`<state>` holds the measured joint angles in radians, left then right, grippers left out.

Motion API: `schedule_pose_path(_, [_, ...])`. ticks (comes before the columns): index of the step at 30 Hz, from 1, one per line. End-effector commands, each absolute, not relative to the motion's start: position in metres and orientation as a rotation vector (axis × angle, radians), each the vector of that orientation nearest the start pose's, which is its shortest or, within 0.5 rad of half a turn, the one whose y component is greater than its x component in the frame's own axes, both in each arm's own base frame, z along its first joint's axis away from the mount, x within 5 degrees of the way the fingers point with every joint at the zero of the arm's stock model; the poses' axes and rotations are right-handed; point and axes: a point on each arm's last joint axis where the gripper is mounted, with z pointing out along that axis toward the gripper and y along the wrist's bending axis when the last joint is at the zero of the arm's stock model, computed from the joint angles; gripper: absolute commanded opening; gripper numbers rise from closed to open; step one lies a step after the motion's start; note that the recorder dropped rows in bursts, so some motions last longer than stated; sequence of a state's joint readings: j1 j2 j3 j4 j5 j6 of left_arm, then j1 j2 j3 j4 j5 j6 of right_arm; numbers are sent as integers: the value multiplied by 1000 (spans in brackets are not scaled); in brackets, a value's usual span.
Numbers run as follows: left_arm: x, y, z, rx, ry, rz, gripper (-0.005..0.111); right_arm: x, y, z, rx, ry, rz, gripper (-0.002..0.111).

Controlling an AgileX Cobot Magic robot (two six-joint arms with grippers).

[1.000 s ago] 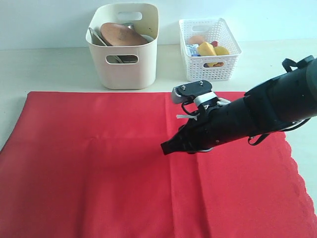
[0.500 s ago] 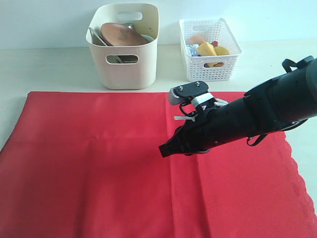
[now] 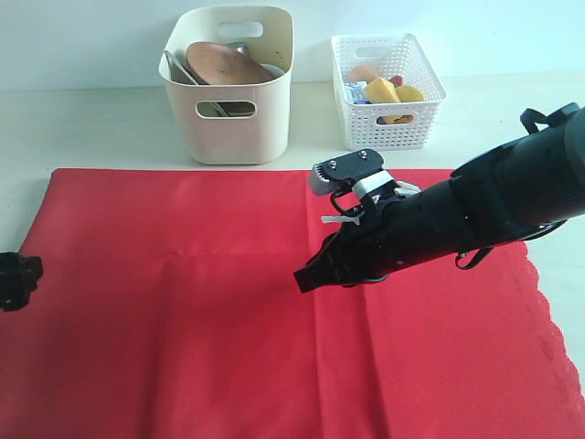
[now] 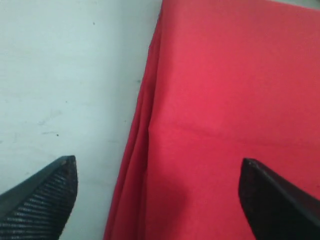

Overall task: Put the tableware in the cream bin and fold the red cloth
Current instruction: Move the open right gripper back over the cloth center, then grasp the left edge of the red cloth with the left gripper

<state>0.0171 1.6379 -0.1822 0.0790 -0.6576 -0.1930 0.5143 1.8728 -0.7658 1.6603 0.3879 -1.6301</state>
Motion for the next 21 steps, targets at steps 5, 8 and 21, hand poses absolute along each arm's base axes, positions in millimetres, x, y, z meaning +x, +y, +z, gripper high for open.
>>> schedule_pose_path(5, [212, -6, 75, -43, 2386, -138, 74, 259, 187, 109, -791, 2469, 698, 0])
schedule_pose_path(8, [215, -8, 74, 11, 2395, -152, 47, 259, 187, 109, -791, 2469, 698, 0])
schedule_pose_path(21, [234, 46, 75, -161, 2487, 36, 1, 260, 184, 107, -823, 2465, 634, 0])
